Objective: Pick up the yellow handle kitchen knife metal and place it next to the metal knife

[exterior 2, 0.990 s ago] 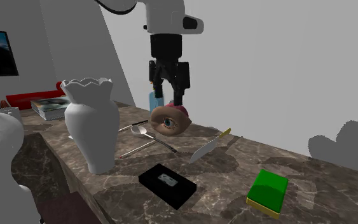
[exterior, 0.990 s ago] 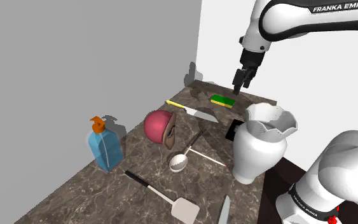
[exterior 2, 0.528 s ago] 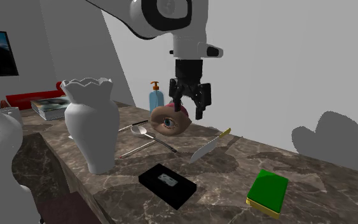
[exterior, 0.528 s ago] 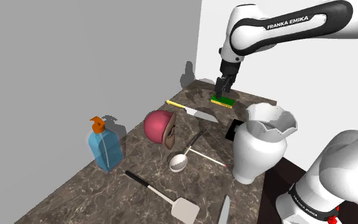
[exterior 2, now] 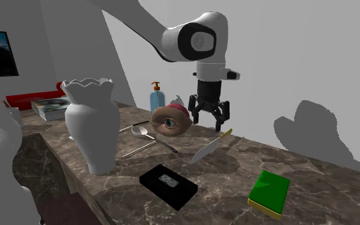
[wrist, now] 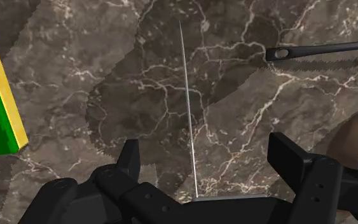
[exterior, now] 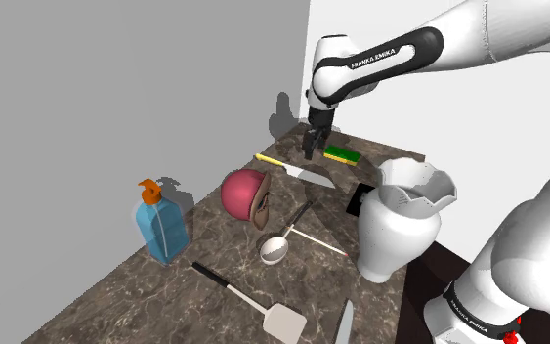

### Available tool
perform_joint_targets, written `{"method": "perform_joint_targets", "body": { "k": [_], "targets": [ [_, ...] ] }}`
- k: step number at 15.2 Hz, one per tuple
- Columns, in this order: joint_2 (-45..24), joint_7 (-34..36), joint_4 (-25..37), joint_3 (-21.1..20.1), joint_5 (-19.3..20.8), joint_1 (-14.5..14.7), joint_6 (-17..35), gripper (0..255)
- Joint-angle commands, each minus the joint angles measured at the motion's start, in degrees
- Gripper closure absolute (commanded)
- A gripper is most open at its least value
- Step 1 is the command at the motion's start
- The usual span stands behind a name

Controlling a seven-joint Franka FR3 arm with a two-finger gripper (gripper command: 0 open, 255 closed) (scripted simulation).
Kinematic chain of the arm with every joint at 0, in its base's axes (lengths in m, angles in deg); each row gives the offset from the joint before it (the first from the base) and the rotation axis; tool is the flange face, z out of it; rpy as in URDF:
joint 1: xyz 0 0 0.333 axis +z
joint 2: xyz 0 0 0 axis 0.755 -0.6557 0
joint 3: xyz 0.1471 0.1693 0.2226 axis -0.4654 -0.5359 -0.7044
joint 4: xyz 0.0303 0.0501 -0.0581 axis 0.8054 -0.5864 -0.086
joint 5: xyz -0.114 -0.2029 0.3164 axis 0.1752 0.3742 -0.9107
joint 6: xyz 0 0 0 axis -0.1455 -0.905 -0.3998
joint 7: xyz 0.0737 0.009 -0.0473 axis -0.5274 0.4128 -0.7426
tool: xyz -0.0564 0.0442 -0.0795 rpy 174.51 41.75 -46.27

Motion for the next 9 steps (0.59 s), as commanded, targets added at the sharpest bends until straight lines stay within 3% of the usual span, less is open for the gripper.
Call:
{"method": "perform_joint_targets", "body": {
  "k": [1, 6, 9],
  "targets": [
    [-4.39, -0.3, 2.8, -0.46, -0.1, 0.47, 1.41, 0],
    [-15.5, -1.72, 11.67, -1.2, -0.04, 1.1, 3.19, 0],
    [-16.83, -1.82, 11.55, -1.26, -0.06, 1.15, 4.61, 0]
  ]
}}
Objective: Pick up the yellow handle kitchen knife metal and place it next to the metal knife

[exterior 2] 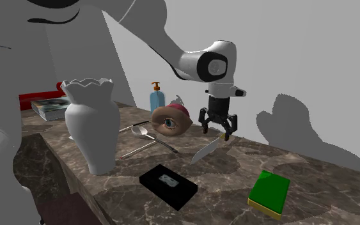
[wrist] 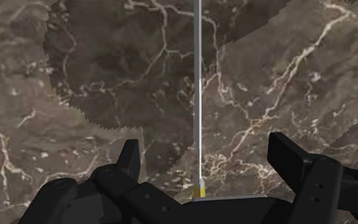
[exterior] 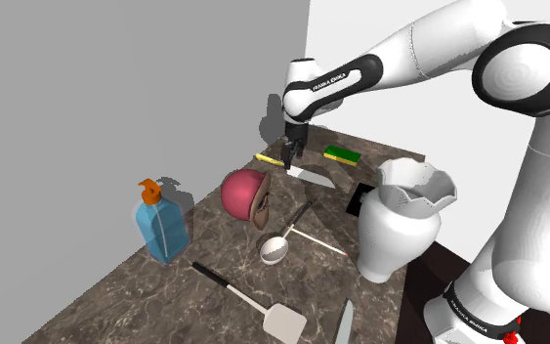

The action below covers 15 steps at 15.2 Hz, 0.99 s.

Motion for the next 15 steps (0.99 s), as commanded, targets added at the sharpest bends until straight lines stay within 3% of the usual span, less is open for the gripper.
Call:
{"method": "perform_joint_targets", "body": {
  "k": [1, 5, 13, 14, 15],
  "targets": [
    [-1.09, 0.01, -0.18, -0.07, -0.01, 0.08, 1.29, 0],
    [-2.79, -0.04, -1.55, -0.11, -0.1, 0.09, 4.36, 0],
    [-2.79, -0.04, -1.54, -0.11, -0.09, 0.09, 4.35, 0],
    [-2.79, -0.04, -1.54, -0.11, -0.09, 0.09, 4.35, 255],
    [-2.79, -0.04, -1.54, -0.11, -0.09, 0.09, 4.35, 255]
  ]
}}
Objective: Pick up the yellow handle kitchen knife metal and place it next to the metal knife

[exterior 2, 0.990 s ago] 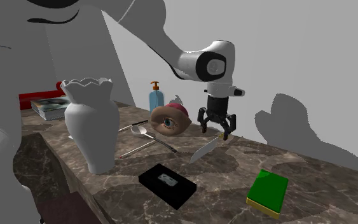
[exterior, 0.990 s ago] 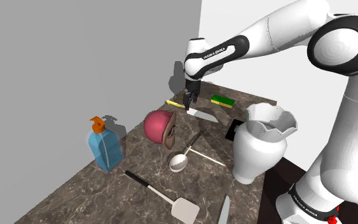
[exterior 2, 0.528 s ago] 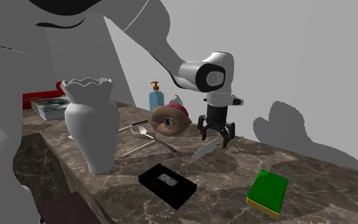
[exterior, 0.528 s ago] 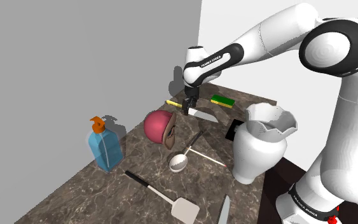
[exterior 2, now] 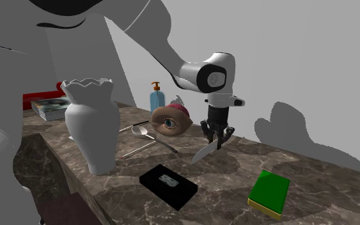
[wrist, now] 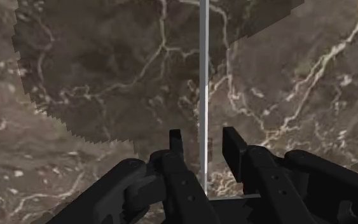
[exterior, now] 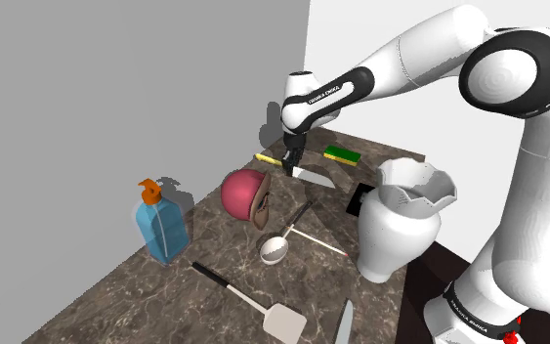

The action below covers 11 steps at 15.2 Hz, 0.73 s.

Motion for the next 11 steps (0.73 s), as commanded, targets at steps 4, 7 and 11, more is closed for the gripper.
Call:
{"method": "perform_joint_targets", "body": {
  "k": [4, 7, 11],
  "targets": [
    [0.0, 0.0, 0.0, 0.0, 0.0, 0.0, 0.0, 255],
    [0.0, 0.0, 0.0, 0.0, 0.0, 0.0, 0.0, 255],
    [1.19, 0.06, 0.78, 0.02, 0.06, 0.01, -1.97, 255]
  ]
}}
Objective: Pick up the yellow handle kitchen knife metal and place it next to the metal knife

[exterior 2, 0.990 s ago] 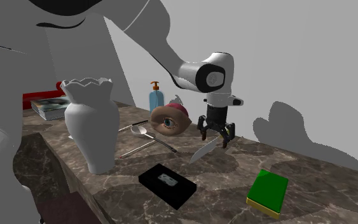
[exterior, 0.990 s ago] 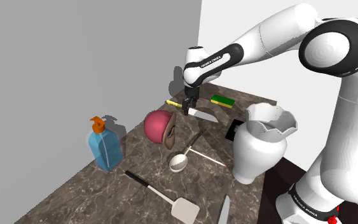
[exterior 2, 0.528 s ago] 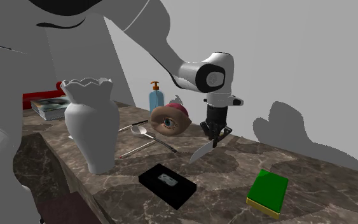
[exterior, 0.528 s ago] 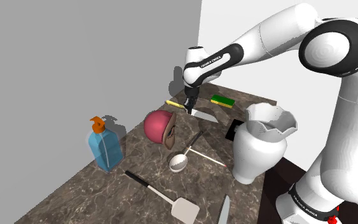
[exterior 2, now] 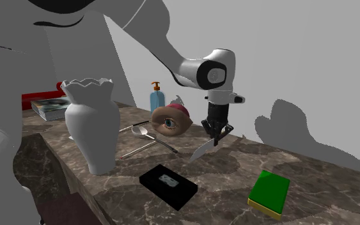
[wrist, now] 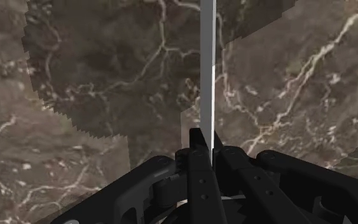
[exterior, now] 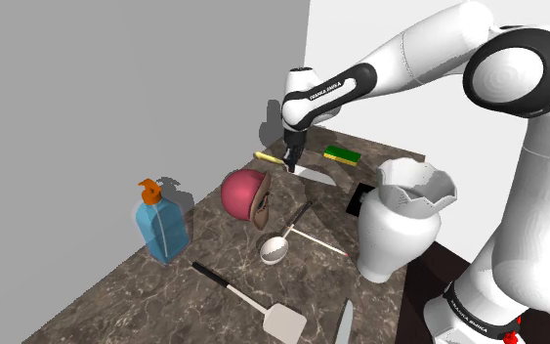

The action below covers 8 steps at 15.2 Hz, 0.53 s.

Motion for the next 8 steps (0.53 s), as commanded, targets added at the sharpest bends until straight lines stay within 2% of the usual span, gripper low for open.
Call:
{"method": "perform_joint_targets", "body": {
  "k": [1, 8],
  "targets": [
    [0.66, 0.02, 0.64, 0.02, 0.04, -0.01, -1.31, 255],
    [3.0, 0.15, 3.06, 0.05, 0.16, 0.01, -6.06, 255]
  ]
}}
